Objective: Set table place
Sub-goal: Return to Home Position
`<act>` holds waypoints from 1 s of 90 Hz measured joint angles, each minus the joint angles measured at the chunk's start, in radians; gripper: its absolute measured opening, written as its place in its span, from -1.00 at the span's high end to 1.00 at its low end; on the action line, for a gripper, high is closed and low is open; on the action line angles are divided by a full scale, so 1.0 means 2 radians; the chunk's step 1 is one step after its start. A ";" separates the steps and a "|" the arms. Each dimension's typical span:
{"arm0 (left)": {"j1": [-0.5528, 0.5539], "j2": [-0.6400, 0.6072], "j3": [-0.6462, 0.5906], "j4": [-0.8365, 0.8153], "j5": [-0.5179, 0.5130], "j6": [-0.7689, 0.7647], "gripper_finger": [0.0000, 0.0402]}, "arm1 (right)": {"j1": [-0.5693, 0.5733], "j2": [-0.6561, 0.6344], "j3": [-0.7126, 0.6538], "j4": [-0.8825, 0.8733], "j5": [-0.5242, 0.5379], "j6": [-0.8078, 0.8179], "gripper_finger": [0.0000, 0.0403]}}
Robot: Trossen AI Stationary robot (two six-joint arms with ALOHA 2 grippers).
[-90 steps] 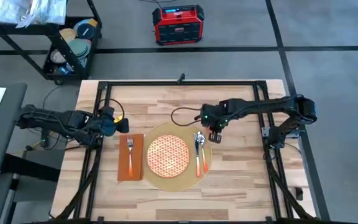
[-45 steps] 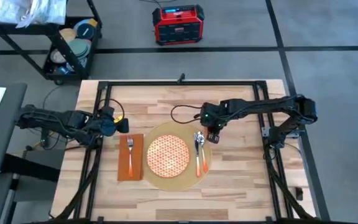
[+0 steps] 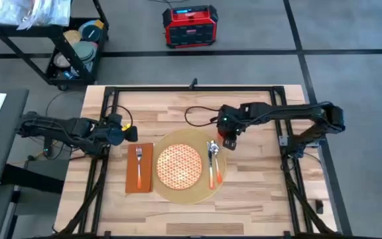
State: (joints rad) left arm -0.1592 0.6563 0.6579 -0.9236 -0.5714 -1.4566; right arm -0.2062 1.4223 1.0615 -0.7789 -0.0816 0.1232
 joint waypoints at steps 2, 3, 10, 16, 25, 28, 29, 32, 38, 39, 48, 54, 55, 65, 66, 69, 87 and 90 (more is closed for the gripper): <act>0.000 0.000 0.000 0.008 0.000 0.007 1.00 | 0.000 -0.010 0.000 -0.003 0.000 0.000 0.33; 0.000 0.000 0.000 0.013 0.000 0.011 1.00 | 0.000 -0.015 0.000 -0.004 0.000 0.000 0.33; 0.000 0.000 0.000 0.052 -0.003 0.045 1.00 | 0.000 -0.053 0.000 -0.022 0.000 -0.005 0.33; 0.000 0.000 0.000 0.098 -0.022 0.099 1.00 | 0.000 -0.090 0.000 -0.051 -0.008 -0.028 0.33; 0.001 -0.002 0.000 0.167 -0.056 0.223 1.00 | 0.000 -0.157 -0.003 -0.098 -0.024 -0.080 0.33; 0.006 -0.003 0.000 0.185 -0.061 0.260 1.00 | -0.004 -0.181 -0.011 -0.101 -0.028 -0.092 0.33; 0.008 -0.003 0.000 0.191 -0.061 0.270 1.00 | -0.005 -0.190 -0.015 -0.100 -0.031 -0.095 0.33; 0.014 -0.003 0.000 0.203 -0.062 0.296 1.00 | -0.010 -0.216 -0.029 -0.094 -0.043 -0.103 0.33; 0.026 -0.008 -0.011 0.232 -0.053 0.327 1.00 | -0.025 -0.276 -0.075 -0.061 -0.072 -0.095 0.33; 0.028 -0.009 -0.014 0.238 -0.051 0.331 1.00 | -0.027 -0.284 -0.083 -0.054 -0.077 -0.090 0.33; 0.036 -0.023 -0.065 0.317 -0.028 0.360 1.00 | -0.050 -0.375 -0.179 0.032 -0.107 -0.013 0.33; 0.038 -0.036 -0.116 0.399 -0.013 0.368 1.00 | -0.060 -0.426 -0.240 0.091 -0.124 0.044 0.33; 0.038 -0.039 -0.126 0.415 -0.012 0.369 1.00 | -0.061 -0.434 -0.250 0.103 -0.127 0.053 0.33; 0.038 -0.062 -0.224 0.573 0.015 0.365 1.00 | -0.064 -0.501 -0.329 0.239 -0.129 0.141 0.33; 0.038 -0.063 -0.233 0.586 0.015 0.362 1.00 | -0.064 -0.505 -0.336 0.255 -0.129 0.148 0.33; 0.038 -0.067 -0.262 0.624 0.018 0.351 1.00 | -0.064 -0.519 -0.354 0.301 -0.127 0.162 0.33; 0.037 -0.069 -0.318 0.644 0.055 0.321 1.00 | -0.058 -0.565 -0.438 0.422 -0.104 0.211 0.33; 0.037 -0.065 -0.318 0.647 0.066 0.331 1.00 | -0.052 -0.571 -0.447 0.429 -0.100 0.216 0.33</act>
State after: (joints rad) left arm -0.0848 0.5271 0.0227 0.3702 -0.4392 -0.7949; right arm -0.3097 0.2807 0.1665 0.0786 -0.2817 0.5552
